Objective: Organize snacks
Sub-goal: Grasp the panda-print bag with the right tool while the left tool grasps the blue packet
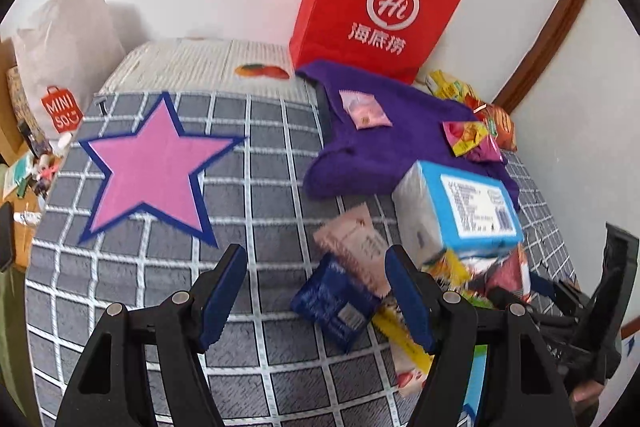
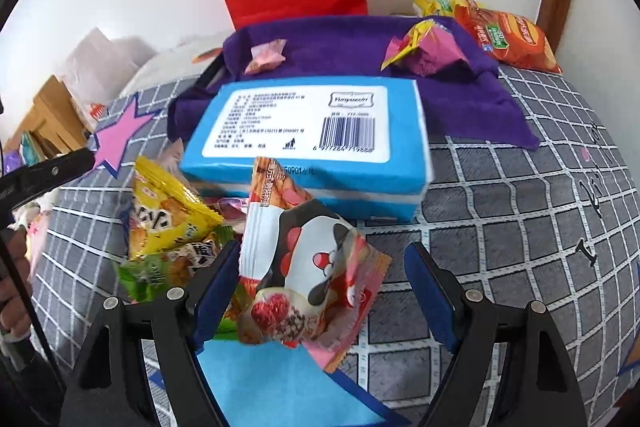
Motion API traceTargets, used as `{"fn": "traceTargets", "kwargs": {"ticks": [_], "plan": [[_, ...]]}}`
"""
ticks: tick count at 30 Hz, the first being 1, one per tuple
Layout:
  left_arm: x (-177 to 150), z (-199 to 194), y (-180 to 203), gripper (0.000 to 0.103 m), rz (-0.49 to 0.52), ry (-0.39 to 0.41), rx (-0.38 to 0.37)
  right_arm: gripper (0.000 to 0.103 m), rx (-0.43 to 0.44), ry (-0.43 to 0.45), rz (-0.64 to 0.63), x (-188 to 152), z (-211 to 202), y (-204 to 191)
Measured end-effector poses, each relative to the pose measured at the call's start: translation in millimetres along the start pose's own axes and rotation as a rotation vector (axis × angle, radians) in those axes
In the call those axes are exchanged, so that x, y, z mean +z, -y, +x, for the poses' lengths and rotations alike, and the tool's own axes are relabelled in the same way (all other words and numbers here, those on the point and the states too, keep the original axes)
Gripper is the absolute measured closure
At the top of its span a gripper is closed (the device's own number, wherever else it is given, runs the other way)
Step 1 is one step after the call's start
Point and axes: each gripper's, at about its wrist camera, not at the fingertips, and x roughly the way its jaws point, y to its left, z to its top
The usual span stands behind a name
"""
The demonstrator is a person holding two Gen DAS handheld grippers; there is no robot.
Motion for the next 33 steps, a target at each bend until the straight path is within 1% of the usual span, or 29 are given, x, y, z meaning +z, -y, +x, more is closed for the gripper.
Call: {"fn": "traceTargets", "kwargs": {"ticks": [1, 2, 3, 4, 5, 6, 8, 11, 14, 17, 20, 21, 23, 26, 28, 30, 33], "plan": [[-3, 3, 0, 0.033, 0.006, -0.007, 0.002, 0.022, -0.009, 0.009, -0.007, -1, 3, -2], [-7, 5, 0, 0.033, 0.010, -0.013, 0.004, 0.025, -0.014, 0.011, -0.013, 1, 5, -3], [-11, 9, 0, 0.033, 0.016, -0.021, 0.001, 0.036, -0.020, 0.015, -0.024, 0, 7, -4], [-14, 10, 0, 0.033, 0.019, -0.024, -0.001, 0.044, -0.019, 0.013, -0.035, 0, 8, -4], [-16, 13, 0, 0.033, 0.023, -0.028, -0.002, 0.050, -0.014, 0.008, -0.041, 0, 9, -4], [-19, 16, 0, 0.033, 0.031, -0.032, 0.002, 0.053, -0.013, 0.011, -0.043, -1, 8, -2], [-20, 21, 0, 0.033, 0.043, -0.035, 0.004, 0.054, -0.012, 0.030, -0.036, -3, 3, 3], [-19, 30, -2, 0.035, 0.054, -0.041, -0.016, 0.054, 0.006, 0.060, -0.006, -8, -9, 14], [-18, 37, 2, 0.035, 0.092, -0.043, -0.027, 0.054, 0.008, 0.079, 0.015, -14, -19, 25], [-17, 43, 8, 0.035, 0.148, -0.058, -0.027, 0.054, -0.008, 0.089, 0.030, -20, -28, 37], [-20, 51, 12, 0.035, 0.183, -0.100, -0.075, 0.054, -0.022, 0.093, 0.043, -24, -31, 47], [-22, 53, 13, 0.035, 0.196, -0.111, -0.078, 0.054, -0.026, 0.097, 0.050, -26, -33, 50], [-26, 51, 16, 0.035, 0.229, -0.108, -0.074, 0.054, -0.027, 0.103, 0.059, -28, -36, 55], [-35, 44, 18, 0.035, 0.250, -0.125, -0.087, 0.054, -0.029, 0.105, 0.064, -32, -39, 60], [-39, 39, 19, 0.035, 0.263, -0.125, -0.080, 0.054, -0.031, 0.109, 0.065, -33, -41, 62], [-40, 36, 21, 0.033, 0.288, -0.106, -0.062, 0.054, -0.028, 0.110, 0.069, -34, -43, 64], [-39, 38, 29, 0.033, 0.366, -0.093, 0.010, 0.054, -0.020, 0.112, 0.075, -36, -44, 67]]}}
